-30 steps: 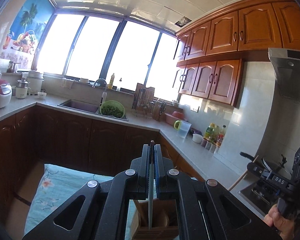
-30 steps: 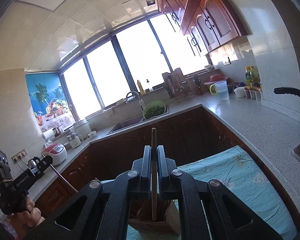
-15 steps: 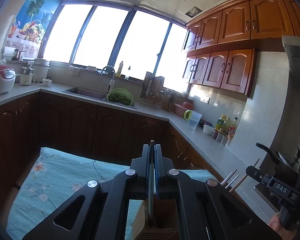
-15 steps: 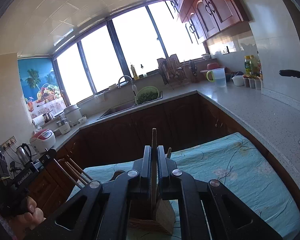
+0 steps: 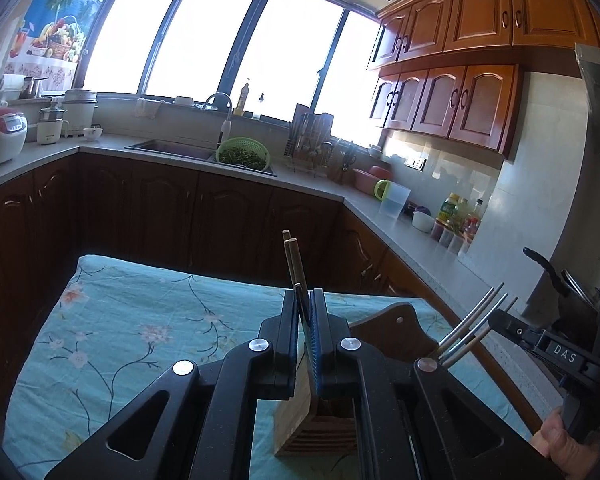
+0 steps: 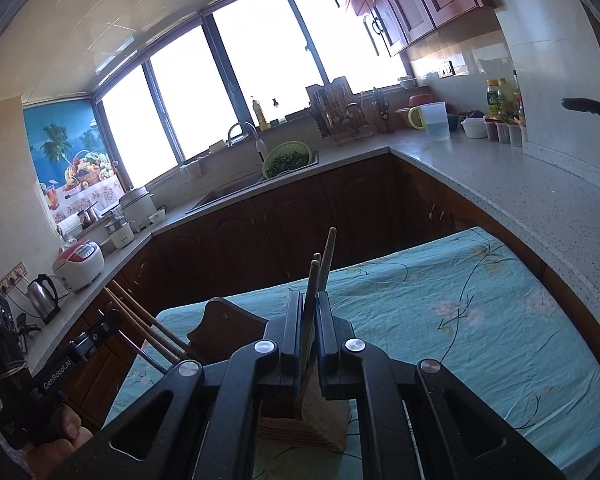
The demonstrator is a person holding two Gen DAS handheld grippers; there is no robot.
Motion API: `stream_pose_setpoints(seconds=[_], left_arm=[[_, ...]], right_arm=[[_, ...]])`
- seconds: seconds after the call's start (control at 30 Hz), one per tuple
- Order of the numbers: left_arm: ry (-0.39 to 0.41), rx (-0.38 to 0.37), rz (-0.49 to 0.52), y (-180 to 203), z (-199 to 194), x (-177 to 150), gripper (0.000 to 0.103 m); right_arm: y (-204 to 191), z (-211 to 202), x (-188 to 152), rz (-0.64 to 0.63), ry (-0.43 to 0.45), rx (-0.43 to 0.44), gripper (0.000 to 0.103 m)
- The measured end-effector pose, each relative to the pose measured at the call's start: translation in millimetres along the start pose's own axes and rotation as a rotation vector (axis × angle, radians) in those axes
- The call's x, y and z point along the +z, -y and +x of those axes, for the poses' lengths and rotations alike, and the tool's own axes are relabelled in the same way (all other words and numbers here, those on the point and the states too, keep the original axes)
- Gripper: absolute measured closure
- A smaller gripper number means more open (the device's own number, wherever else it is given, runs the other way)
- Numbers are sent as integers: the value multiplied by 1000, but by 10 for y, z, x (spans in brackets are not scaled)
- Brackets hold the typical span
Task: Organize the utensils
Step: 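Open both grippers to release the chopsticks and withdraw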
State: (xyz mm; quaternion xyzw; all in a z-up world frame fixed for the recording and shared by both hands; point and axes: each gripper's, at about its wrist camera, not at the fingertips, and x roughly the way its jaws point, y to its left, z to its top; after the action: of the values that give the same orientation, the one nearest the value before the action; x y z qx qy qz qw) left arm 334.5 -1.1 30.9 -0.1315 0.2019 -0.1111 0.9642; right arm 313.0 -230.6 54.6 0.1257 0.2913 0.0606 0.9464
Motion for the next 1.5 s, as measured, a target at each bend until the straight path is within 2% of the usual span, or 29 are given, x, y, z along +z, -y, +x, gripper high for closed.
stream_pose_setpoints(seconds=[0.33, 0.4, 0.47, 0.5, 0.53, 0.57, 0.6, 0.67, 0.7, 0.73, 0.77, 0.83, 0.87, 1.03, 1.5], left_arm=[[-9, 6, 8, -18, 19, 89, 98], [-16, 8, 9, 3, 21, 75, 98], [-23, 10, 6, 3, 6, 87, 97], [-25, 12, 2, 10, -13, 81, 94], [-28, 11, -4, 8, -36, 87, 85], [-24, 11, -14, -4, -74, 94, 79], [-16, 11, -21, -16, -118, 100, 69], [0, 27, -27, -32, -221, 110, 55], [7, 43, -29, -44, -269, 102, 43], [17, 48, -31, -58, -329, 91, 38], [22, 48, -34, -72, -389, 85, 37], [24, 63, -41, -82, -486, 22, 28], [31, 64, -47, -91, -549, -22, 27], [36, 63, -70, -149, -799, -207, 25], [-57, 60, -121, -222, -1511, -673, 24]], right_arm=[[33, 24, 27, 12, -7, 6, 97], [56, 36, 37, 18, -16, 14, 92], [83, 29, 37, 34, -18, 32, 92], [94, 10, 39, 41, -15, 37, 91], [108, -15, 45, 46, -9, 43, 90], [117, -52, 53, 53, 1, 47, 81], [132, -99, 58, 63, 14, 62, 59], [127, -223, 66, 82, 58, 81, 33], [132, -293, 65, 87, 81, 83, 26], [132, -359, 68, 91, 101, 86, 24], [131, -418, 66, 92, 117, 88, 22], [127, -528, 50, 94, 141, 91, 15], [124, -573, 37, 96, 150, 93, 10], [89, -729, -84, 90, 150, 99, 8], [245, -1252, -778, 137, 44, 89, 7]])
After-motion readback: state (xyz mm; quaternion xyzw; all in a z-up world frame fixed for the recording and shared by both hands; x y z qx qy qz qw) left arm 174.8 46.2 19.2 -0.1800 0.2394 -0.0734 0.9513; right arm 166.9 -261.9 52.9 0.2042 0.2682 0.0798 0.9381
